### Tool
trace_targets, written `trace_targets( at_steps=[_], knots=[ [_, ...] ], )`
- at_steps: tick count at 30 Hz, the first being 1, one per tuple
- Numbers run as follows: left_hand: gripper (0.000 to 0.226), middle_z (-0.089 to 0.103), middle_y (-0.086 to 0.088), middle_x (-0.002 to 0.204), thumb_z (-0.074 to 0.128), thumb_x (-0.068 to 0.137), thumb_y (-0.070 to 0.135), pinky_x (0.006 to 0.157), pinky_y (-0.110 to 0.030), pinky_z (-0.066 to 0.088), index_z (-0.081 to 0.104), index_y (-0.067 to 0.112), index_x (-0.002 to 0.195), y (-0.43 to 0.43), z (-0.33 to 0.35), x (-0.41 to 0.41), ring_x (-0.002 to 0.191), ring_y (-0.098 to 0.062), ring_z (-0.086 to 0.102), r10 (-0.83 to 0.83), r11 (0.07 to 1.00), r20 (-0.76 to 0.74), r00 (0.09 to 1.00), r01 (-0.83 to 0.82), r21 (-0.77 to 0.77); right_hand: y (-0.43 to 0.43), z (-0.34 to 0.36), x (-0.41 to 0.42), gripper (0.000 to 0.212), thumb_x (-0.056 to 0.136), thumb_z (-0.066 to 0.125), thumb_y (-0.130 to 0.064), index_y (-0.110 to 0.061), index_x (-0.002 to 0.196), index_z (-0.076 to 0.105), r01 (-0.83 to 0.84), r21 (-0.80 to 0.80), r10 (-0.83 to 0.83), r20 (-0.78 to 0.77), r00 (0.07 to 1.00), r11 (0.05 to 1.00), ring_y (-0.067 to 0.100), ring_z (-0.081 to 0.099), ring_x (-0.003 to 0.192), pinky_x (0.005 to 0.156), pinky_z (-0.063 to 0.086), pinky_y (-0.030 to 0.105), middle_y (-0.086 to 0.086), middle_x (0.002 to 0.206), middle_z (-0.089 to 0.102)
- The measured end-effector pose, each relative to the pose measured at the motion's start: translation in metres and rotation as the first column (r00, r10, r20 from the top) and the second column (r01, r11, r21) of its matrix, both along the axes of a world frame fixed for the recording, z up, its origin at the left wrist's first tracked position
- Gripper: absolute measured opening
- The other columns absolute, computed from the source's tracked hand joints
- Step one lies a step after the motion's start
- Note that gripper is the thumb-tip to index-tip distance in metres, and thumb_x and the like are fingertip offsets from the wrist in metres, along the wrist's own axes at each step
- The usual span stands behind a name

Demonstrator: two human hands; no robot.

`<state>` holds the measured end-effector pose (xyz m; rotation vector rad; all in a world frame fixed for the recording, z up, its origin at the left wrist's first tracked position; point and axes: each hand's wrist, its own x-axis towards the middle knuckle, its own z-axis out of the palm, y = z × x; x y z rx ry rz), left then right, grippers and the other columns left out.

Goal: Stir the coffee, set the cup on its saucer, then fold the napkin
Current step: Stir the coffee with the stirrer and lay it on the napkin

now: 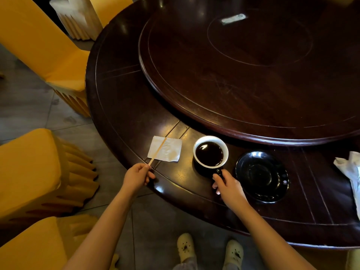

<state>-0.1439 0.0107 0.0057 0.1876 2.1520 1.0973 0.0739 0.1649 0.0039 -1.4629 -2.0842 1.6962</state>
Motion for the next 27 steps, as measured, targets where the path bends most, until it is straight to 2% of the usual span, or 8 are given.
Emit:
trace_targets(
  at_steps=[6, 8, 12, 16, 18, 21, 25, 27],
  knots=[
    [0.023, 0.063, 0.004, 0.044, 0.047, 0.094, 0.016, 0.05, -0.026, 0.041, 0.059, 0.009, 0.075, 0.002, -0.015, 0.003, 0.034, -0.005, 0.046, -0.091, 0.989, -0.021, 0.996, 0.088, -0.118, -0.001, 0.002, 0.001, 0.013, 0.096, 0.046, -0.026, -0.017, 0.102, 0.053, -0.005, 0.016, 0.005, -0.013, 1.0, 1.0, 0.012, 0.055, 0.062, 0.052, 0.042, 0.019, 0.009, 0.081, 0.066],
    [0.026, 0.064, 0.002, 0.048, 0.048, 0.094, 0.019, 0.05, -0.026, 0.04, 0.059, 0.011, 0.072, 0.002, -0.016, 0.003, 0.04, -0.011, 0.048, -0.16, 0.974, -0.027, 0.987, 0.153, -0.164, -0.001, 0.001, 0.0, 0.012, 0.096, 0.046, -0.026, -0.02, 0.105, 0.05, 0.001, 0.014, -0.001, -0.013, 1.0, 1.0, 0.012, 0.055, 0.063, 0.053, 0.043, 0.019, 0.008, 0.082, 0.065],
    [0.029, 0.062, 0.002, 0.057, 0.045, 0.095, 0.027, 0.065, -0.029, 0.041, 0.06, 0.013, 0.074, 0.003, -0.015, 0.005, 0.06, -0.014, 0.055, -0.359, 0.9, -0.111, 0.927, 0.312, -0.305, -0.001, -0.002, 0.0, 0.022, 0.096, 0.046, -0.027, -0.014, 0.113, 0.052, 0.003, 0.044, -0.004, 0.003, 1.0, 0.999, 0.013, 0.056, 0.064, 0.055, 0.044, 0.022, 0.009, 0.082, 0.066],
    [0.031, 0.064, -0.007, 0.071, 0.045, 0.095, 0.03, 0.07, -0.032, 0.044, 0.057, 0.012, 0.072, 0.004, -0.016, 0.006, 0.081, -0.028, 0.062, -0.458, 0.834, -0.159, 0.875, 0.361, -0.417, -0.002, -0.007, 0.0, 0.032, 0.095, 0.048, -0.028, -0.012, 0.123, 0.049, 0.023, 0.088, -0.024, 0.016, 1.0, 0.996, 0.011, 0.057, 0.064, 0.057, 0.042, 0.021, 0.006, 0.082, 0.067],
    [0.033, 0.067, -0.015, 0.083, 0.045, 0.094, 0.031, 0.065, -0.032, 0.042, 0.053, 0.015, 0.067, 0.005, -0.015, 0.007, 0.083, -0.031, 0.062, -0.53, 0.783, -0.19, 0.826, 0.391, -0.483, -0.003, -0.009, 0.001, 0.034, 0.093, 0.051, -0.029, -0.013, 0.123, 0.05, 0.046, 0.127, -0.049, 0.015, 0.999, 0.991, 0.009, 0.058, 0.063, 0.059, 0.043, 0.022, 0.005, 0.081, 0.068],
    [0.033, 0.068, -0.013, 0.089, 0.045, 0.094, 0.035, 0.066, -0.032, 0.044, 0.051, 0.02, 0.064, 0.009, -0.012, 0.007, 0.085, -0.03, 0.062, -0.599, 0.724, -0.218, 0.77, 0.405, -0.559, -0.003, -0.01, 0.002, 0.033, 0.091, 0.054, -0.03, -0.013, 0.119, 0.054, 0.068, 0.178, -0.072, 0.019, 0.997, 0.982, 0.01, 0.059, 0.062, 0.06, 0.046, 0.024, 0.004, 0.077, 0.068],
    [0.03, 0.069, -0.011, 0.095, 0.047, 0.093, 0.038, 0.076, -0.036, 0.052, 0.064, 0.015, 0.083, 0.011, -0.011, 0.003, 0.09, -0.028, 0.063, -0.646, 0.673, -0.218, 0.732, 0.411, -0.615, -0.003, -0.011, 0.001, 0.034, 0.093, 0.051, -0.028, -0.012, 0.123, 0.051, 0.066, 0.155, -0.07, 0.02, 0.997, 0.986, 0.009, 0.059, 0.065, 0.059, 0.043, 0.02, 0.005, 0.082, 0.069],
    [0.031, 0.069, -0.01, 0.094, 0.048, 0.093, 0.039, 0.077, -0.037, 0.053, 0.065, 0.014, 0.085, 0.011, -0.011, 0.003, 0.089, -0.027, 0.063, -0.663, 0.657, -0.212, 0.718, 0.423, -0.624, -0.003, -0.01, 0.0, 0.034, 0.094, 0.05, -0.027, -0.012, 0.124, 0.05, 0.068, 0.135, -0.072, 0.024, 0.997, 0.989, 0.009, 0.059, 0.067, 0.056, 0.041, 0.019, 0.005, 0.084, 0.069]
  ],
)
